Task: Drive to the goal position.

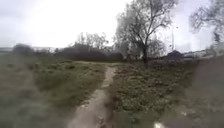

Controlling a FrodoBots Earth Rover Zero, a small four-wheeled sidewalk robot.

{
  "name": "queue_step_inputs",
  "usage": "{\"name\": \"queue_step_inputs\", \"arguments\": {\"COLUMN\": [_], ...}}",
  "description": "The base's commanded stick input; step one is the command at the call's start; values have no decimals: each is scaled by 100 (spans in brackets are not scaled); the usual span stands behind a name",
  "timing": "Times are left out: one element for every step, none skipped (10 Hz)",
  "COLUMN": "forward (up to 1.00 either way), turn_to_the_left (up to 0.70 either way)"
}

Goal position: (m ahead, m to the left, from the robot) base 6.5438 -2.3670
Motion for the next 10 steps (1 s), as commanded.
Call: {"name": "queue_step_inputs", "arguments": {"forward": [70,70,70,70,70,70,70,70,70,70], "turn_to_the_left": [0,0,0,0,0,-2,-20,-12,-7,-2]}}
